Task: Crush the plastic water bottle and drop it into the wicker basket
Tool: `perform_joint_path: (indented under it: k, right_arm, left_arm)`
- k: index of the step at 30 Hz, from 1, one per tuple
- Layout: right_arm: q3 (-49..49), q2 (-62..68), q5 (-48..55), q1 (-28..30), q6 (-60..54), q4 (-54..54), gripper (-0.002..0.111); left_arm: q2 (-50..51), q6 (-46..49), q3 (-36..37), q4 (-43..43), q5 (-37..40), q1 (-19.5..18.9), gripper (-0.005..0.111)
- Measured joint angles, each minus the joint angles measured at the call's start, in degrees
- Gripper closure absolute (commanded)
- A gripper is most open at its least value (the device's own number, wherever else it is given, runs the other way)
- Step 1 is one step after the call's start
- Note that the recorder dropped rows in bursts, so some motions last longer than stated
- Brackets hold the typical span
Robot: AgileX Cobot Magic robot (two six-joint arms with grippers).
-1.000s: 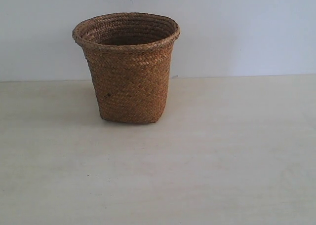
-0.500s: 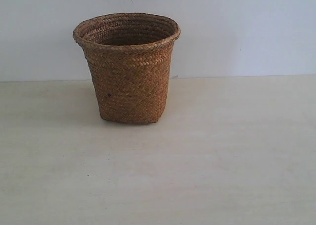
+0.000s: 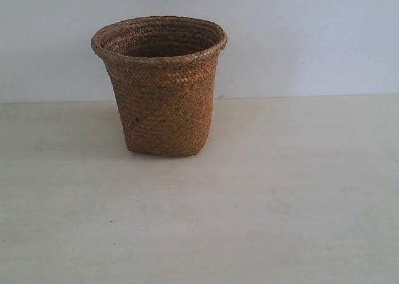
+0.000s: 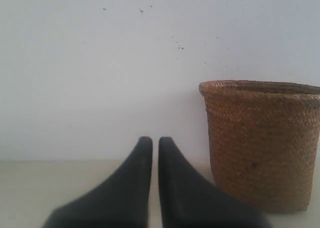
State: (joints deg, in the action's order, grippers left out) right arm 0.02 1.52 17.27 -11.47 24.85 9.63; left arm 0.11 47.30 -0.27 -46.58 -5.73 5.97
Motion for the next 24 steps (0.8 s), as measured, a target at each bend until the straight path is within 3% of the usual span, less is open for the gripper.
perform_joint_path:
  k: [3,5,8,11,15,24]
  right_arm:
    - [0.0,0.0,0.0,0.0,0.0,0.0,0.108]
    - [0.0,0.0,0.0,0.0,0.0,0.0,0.108]
    - [0.0,0.0,0.0,0.0,0.0,0.0,0.108]
    - [0.0,0.0,0.0,0.0,0.0,0.0,0.108]
    - [0.0,0.0,0.0,0.0,0.0,0.0,0.108]
    - [0.0,0.0,0.0,0.0,0.0,0.0,0.108]
  left_arm:
    - [0.0,1.1,0.0,0.6,2.9,0.0,0.103]
    - [0.0,-5.2,0.0,8.5,7.9,0.0,0.103]
    - [0.0,-30.6,0.1,30.8,18.9,0.0,0.103]
    - [0.0,-47.3,0.1,43.8,22.2,0.0,0.103]
    - [0.0,-53.3,0.1,47.5,22.6,0.0,0.103]
    - [0.0,-54.8,0.1,48.2,22.6,0.0,0.103]
